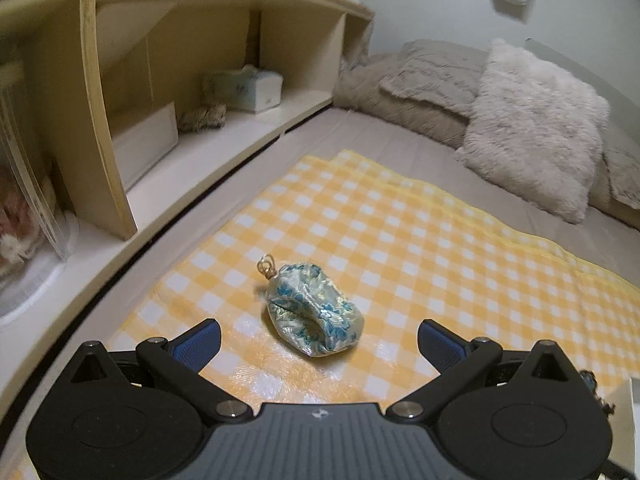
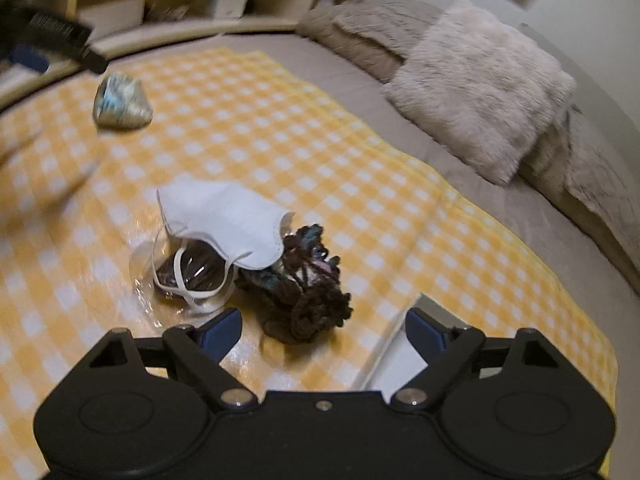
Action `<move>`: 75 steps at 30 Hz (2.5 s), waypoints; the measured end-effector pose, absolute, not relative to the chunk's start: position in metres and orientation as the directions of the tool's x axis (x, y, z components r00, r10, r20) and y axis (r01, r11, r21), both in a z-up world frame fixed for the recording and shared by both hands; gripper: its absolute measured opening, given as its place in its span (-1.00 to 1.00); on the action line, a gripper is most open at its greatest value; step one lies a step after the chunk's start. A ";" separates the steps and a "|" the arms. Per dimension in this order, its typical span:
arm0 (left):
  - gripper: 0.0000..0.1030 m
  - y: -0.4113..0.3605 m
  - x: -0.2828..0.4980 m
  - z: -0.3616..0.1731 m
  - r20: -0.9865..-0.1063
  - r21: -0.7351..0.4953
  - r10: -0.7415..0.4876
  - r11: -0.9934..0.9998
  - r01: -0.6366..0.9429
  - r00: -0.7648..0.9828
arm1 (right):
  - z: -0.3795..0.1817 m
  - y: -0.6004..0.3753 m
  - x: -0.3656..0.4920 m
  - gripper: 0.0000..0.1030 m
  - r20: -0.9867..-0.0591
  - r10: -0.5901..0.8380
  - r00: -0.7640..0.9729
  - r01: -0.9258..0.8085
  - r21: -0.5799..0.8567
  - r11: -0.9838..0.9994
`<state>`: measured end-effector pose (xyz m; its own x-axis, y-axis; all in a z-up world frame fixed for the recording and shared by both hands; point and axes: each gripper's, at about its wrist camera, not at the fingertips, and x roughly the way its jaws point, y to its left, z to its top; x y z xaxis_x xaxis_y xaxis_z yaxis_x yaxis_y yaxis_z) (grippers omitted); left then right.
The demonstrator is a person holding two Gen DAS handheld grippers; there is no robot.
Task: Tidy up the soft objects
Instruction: 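Grasp the brown knitted scrunchie with right tool while left tool grasps the blue fabric pouch, then carry the scrunchie and fabric pouch with both tools over the white box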
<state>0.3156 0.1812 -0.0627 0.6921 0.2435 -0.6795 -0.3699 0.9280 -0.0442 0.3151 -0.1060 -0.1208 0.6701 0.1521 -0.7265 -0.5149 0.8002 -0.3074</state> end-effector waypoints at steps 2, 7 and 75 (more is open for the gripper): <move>0.98 0.187 0.324 -0.069 -0.690 -0.058 0.244 0.920 -0.388 0.681 | -0.127 -0.101 0.319 0.64 -0.728 0.153 0.669 -0.533 -0.325 0.781; 0.98 0.198 0.342 -0.084 -0.710 -0.108 0.228 0.900 -0.423 0.666 | -0.138 -0.096 0.330 0.57 -0.725 0.170 0.668 -0.557 -0.335 0.760; -0.76 0.073 0.234 0.034 -0.537 -0.124 -0.011 0.990 -0.067 0.844 | 0.000 -0.181 0.246 -0.50 -0.468 0.350 0.812 -0.384 0.025 0.923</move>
